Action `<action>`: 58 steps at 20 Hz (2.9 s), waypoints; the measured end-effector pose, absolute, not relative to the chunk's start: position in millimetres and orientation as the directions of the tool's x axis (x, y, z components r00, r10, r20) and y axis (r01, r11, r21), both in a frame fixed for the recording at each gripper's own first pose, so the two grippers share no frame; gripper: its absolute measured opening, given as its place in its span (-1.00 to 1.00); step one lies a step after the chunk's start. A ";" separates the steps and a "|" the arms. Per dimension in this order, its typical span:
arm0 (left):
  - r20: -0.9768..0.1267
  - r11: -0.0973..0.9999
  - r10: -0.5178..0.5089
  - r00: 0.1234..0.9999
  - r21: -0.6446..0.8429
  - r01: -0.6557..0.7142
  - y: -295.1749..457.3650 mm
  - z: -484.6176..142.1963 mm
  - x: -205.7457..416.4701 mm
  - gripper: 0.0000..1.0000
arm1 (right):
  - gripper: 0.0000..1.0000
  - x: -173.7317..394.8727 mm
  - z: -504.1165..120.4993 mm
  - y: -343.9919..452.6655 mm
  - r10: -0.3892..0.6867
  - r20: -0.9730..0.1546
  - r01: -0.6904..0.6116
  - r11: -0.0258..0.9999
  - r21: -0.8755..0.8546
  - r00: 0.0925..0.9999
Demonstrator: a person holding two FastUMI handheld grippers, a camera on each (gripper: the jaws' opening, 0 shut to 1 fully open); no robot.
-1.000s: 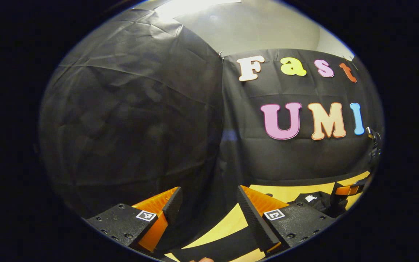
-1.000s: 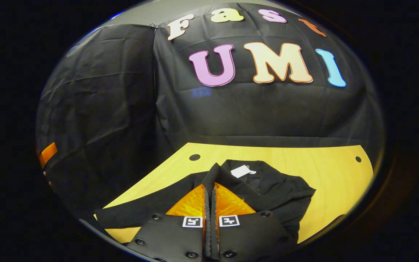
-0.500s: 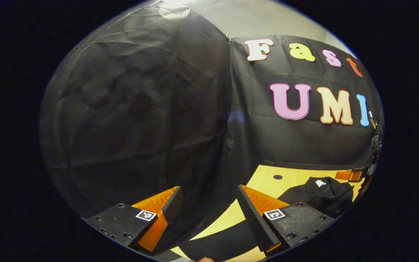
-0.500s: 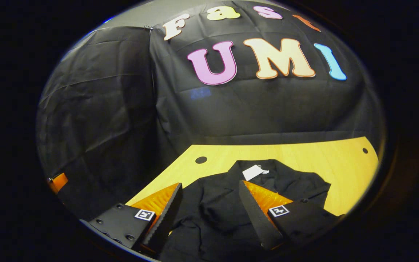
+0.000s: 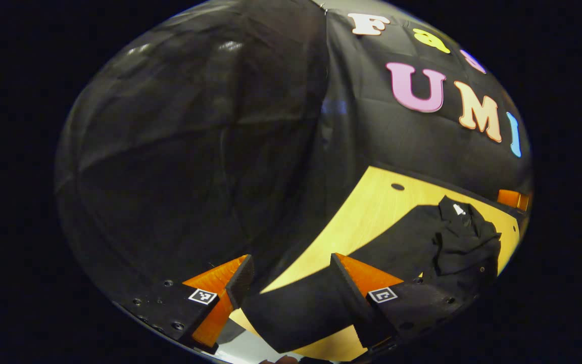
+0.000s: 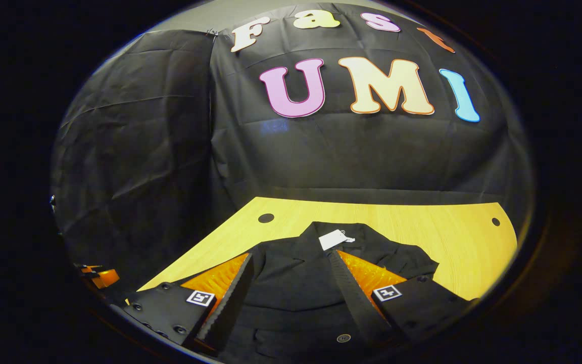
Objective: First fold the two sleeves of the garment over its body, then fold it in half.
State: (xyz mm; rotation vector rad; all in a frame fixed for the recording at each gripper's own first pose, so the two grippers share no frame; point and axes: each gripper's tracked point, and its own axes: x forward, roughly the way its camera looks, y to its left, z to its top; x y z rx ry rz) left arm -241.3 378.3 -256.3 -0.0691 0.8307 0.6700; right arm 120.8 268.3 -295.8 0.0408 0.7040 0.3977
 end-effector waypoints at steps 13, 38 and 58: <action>-0.830 0.797 0.455 0.321 0.219 -0.563 372.8 -335.5 -284.5 0.90 | 0.95 97.7 -305.9 249.3 0.339 -0.661 -0.352 0.928 0.120 0.670; -0.706 0.940 0.310 0.637 0.126 -0.317 304.5 -257.6 -126.3 -1.00 | 0.96 56.5 -278.1 134.7 0.275 -0.584 -0.216 0.962 0.170 0.764; -0.697 0.988 -0.084 0.712 0.037 0.152 69.2 -267.0 13.2 -1.00 | 0.95 -3.8 -263.7 4.4 0.116 -0.591 -0.026 0.987 0.158 0.798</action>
